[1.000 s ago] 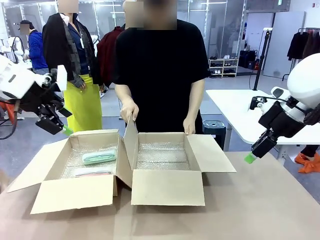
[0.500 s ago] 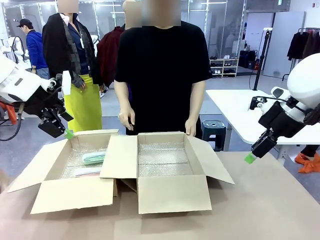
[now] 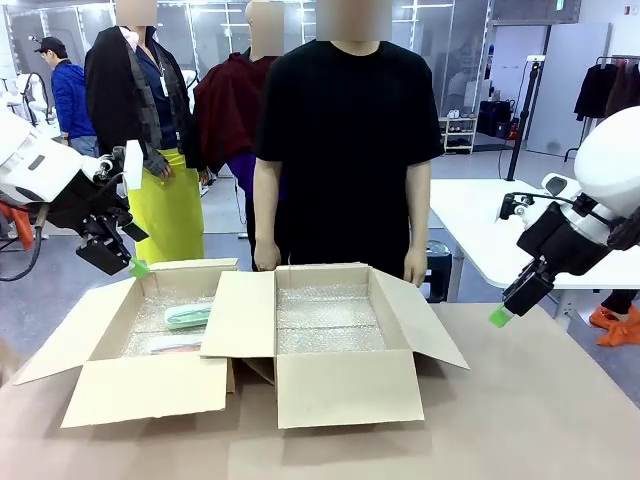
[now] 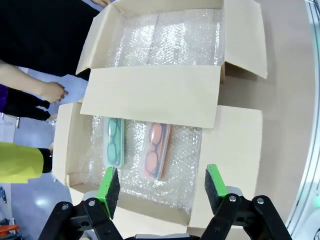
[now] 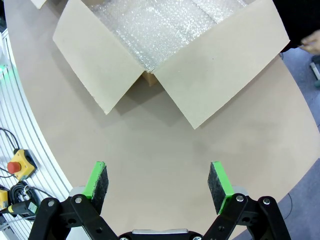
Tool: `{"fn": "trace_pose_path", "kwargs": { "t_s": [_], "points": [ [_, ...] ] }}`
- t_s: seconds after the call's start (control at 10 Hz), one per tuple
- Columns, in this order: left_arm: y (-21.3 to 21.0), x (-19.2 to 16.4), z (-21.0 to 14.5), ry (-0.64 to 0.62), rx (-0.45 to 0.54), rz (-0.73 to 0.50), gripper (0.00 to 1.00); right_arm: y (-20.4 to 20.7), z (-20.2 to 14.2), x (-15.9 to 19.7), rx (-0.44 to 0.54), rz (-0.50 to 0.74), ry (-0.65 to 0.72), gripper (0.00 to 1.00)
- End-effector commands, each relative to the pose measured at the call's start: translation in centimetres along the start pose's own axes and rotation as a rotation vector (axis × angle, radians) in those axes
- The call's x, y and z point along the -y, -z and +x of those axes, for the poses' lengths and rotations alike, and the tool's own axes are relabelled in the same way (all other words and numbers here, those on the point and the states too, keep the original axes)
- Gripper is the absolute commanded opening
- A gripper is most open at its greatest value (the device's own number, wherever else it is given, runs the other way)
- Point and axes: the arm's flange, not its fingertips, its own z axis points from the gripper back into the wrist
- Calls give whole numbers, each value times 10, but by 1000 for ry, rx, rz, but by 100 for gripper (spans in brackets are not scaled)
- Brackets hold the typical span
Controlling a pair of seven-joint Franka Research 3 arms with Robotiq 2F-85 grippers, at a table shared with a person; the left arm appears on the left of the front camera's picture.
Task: Pack the glasses set securely to prepare it for shipping.
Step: Position the Package Box on the left side of the table.
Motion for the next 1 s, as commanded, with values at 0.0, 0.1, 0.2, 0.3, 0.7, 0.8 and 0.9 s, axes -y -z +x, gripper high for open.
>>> {"fn": "trace_pose_path", "kwargs": {
  "t_s": [0.0,0.1,0.2,0.3,0.7,0.8,0.9],
  "points": [
    [-2,2,1,-6,-10,23,87,-1,1,-1,-12,-2,0,100],
    [-2,2,1,-6,-10,23,87,-1,1,-1,-12,-2,0,100],
    [-2,2,1,-6,-10,23,87,-1,1,-1,-12,-2,0,100],
    [-2,2,1,-6,-10,23,87,-1,1,-1,-12,-2,0,100],
    [-2,2,1,-6,-10,23,87,-1,1,-1,-12,-2,0,100],
    [-2,2,1,-6,-10,23,87,-1,1,-1,-12,-2,0,100],
    [-2,2,1,-6,-10,23,87,-1,1,-1,-12,-2,0,100]
  ]
}}
